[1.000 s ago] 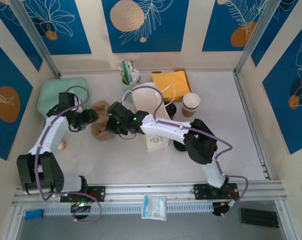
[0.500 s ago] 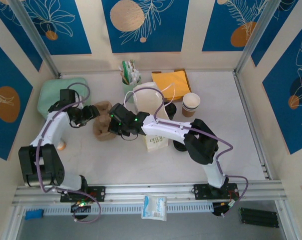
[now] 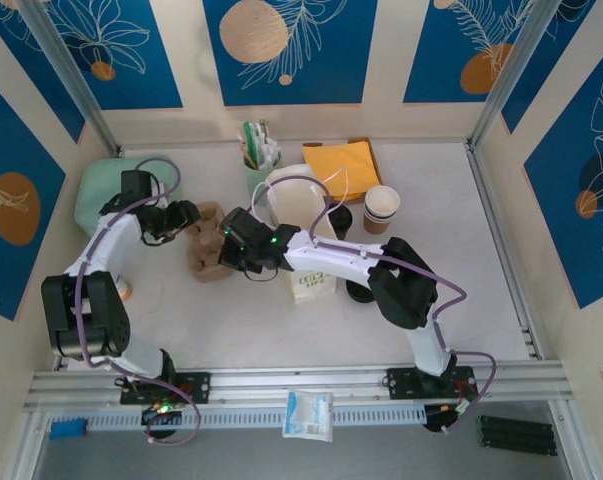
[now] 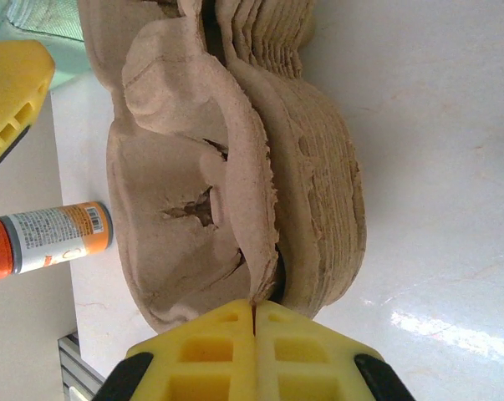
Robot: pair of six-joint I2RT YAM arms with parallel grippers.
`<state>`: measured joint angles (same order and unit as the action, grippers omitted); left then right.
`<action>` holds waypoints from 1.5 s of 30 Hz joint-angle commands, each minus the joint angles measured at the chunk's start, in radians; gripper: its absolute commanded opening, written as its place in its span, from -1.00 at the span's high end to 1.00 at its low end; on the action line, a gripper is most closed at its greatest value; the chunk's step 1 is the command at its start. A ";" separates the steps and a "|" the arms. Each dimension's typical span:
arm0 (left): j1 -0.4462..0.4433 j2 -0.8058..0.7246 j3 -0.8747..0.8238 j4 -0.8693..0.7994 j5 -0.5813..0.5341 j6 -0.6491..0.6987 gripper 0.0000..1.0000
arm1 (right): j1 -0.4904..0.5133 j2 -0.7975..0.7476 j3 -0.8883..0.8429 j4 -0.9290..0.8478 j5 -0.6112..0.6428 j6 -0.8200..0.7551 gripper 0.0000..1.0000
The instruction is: Pack the takeout coffee
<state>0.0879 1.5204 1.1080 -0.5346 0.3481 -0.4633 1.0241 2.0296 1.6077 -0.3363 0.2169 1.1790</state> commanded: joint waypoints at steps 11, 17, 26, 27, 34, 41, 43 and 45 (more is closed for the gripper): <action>0.014 0.029 0.031 -0.001 -0.023 -0.018 -0.20 | -0.012 -0.043 -0.015 -0.004 0.009 0.004 1.00; 0.014 0.048 0.032 0.004 -0.024 -0.017 -0.21 | -0.014 -0.042 -0.015 -0.004 0.009 0.004 1.00; 0.013 0.064 0.030 0.033 -0.001 -0.023 -0.20 | -0.015 -0.040 -0.014 -0.004 0.008 0.004 1.00; 0.013 0.064 0.031 0.036 0.001 -0.025 -0.20 | -0.015 -0.040 -0.014 -0.004 0.008 0.004 1.00; 0.013 0.064 0.031 0.054 0.020 -0.032 -0.20 | -0.016 -0.036 -0.014 -0.004 0.006 0.005 1.00; 0.013 0.031 0.019 0.072 0.046 -0.047 -0.20 | -0.019 -0.031 -0.009 -0.001 -0.005 0.003 1.00; 0.013 0.016 0.010 0.083 0.055 -0.055 -0.20 | -0.021 -0.029 -0.007 0.003 -0.014 -0.001 1.00; 0.013 0.007 0.005 0.090 0.063 -0.063 -0.20 | -0.021 -0.025 -0.006 0.004 -0.017 -0.002 1.00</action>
<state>0.0879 1.5681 1.1099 -0.4683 0.3717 -0.5083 1.0130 2.0289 1.6077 -0.3363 0.2066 1.1790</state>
